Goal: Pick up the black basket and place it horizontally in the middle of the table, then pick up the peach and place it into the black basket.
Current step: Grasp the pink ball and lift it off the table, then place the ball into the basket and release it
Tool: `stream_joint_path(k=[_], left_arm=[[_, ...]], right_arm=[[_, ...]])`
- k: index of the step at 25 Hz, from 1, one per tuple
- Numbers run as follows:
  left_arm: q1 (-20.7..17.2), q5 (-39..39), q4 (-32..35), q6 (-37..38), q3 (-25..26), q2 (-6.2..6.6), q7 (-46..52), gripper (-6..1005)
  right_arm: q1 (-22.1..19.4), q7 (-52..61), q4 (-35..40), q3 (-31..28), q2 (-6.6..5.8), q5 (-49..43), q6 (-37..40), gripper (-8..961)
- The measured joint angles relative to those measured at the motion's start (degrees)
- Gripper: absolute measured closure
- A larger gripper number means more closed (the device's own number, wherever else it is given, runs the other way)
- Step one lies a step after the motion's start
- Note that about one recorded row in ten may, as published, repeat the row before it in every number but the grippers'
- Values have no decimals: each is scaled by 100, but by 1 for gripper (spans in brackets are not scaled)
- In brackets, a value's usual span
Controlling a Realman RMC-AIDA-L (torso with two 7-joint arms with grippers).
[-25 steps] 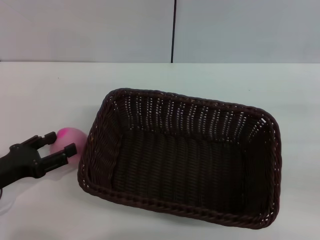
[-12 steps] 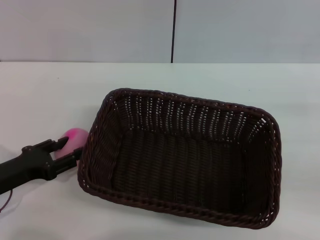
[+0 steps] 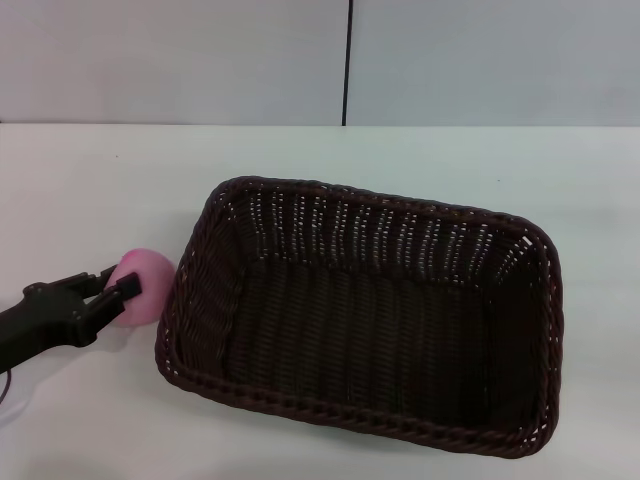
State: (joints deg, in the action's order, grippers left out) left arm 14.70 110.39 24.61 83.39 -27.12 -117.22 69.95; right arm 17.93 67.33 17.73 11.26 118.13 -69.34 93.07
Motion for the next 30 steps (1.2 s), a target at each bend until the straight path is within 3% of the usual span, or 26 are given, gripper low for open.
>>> stream_joint_path(k=[9, 13, 18, 22, 24, 26, 28, 30], left_arm=[[2, -58, 0, 168, 195, -3, 0, 780], [39, -186, 0, 831, 964, 1, 15, 802], [112, -409, -44, 1276, 1272, -14, 48, 860], [183, -555, -144, 1474, 1304, -26, 53, 900], [538, -585, -453, 1932, 1238, -48, 43, 915], [633, -560, -534, 2020, 1186, -58, 19, 922], [946, -545, -754, 1985, 688, -88, -97, 928], [1007, -546, -788, 1913, 588, -96, -88, 935]], right_arm=[[10, -1, -97, -11, -31, 0, -12, 435], [17, 0, -98, -10, -34, 0, -11, 435], [36, 0, -123, -9, -35, -1, -11, 435], [80, 0, -154, -9, -40, -1, -14, 435], [97, 0, -156, -9, -39, -1, -15, 435], [108, 0, -162, -10, -32, -1, -15, 435], [112, 0, -184, -6, -27, -1, -17, 435], [113, 0, -216, 6, -32, -14, -18, 436]])
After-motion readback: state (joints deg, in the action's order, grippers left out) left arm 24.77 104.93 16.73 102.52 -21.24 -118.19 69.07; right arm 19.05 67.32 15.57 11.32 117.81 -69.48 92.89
